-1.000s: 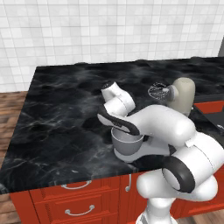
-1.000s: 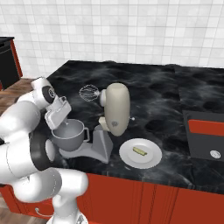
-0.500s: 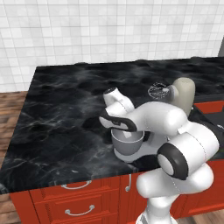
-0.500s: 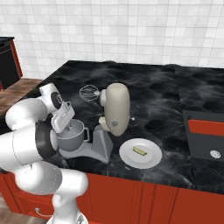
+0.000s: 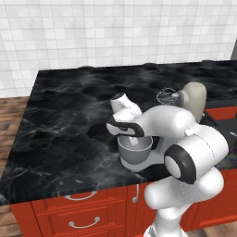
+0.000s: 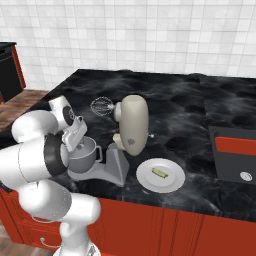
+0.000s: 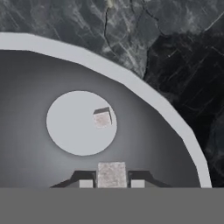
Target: Add butter and sugar cubes to the stand mixer bowl and then turn on the stand mixer to begin making frosting.
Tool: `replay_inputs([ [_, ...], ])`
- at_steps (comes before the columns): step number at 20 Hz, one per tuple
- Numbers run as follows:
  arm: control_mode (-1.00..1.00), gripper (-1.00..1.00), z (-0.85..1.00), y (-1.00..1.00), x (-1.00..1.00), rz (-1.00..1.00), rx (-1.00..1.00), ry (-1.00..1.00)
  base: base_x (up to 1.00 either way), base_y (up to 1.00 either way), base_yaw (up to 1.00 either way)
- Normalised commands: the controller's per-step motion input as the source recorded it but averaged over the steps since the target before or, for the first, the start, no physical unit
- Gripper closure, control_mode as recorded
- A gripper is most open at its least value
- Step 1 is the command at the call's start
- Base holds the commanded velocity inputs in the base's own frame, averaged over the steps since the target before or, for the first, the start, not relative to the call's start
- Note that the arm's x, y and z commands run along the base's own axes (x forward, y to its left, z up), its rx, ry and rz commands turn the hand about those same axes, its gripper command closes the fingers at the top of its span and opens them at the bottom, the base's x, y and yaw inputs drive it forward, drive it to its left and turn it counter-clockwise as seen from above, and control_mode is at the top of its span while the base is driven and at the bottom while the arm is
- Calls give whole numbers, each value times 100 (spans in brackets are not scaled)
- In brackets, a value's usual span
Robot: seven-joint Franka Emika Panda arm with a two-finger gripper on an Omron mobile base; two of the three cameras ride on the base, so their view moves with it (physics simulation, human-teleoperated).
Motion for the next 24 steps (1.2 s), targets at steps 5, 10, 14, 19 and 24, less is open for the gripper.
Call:
replay_inputs([
  [5, -100, -100, 29, -3, -14, 0, 11, 0, 0, 0, 0],
  [10, -100, -100, 87, -10, -52, 0, 17, -1, 0, 0, 0],
  [14, -100, -100, 46, -27, -100, -4, 9, -7, 0, 0, 0],
  [19, -100, -100, 26, -51, -100, -17, 8, -9, 0, 0, 0],
  [24, -100, -100, 4, -86, -68, -17, 1, 0, 0, 0, 0],
])
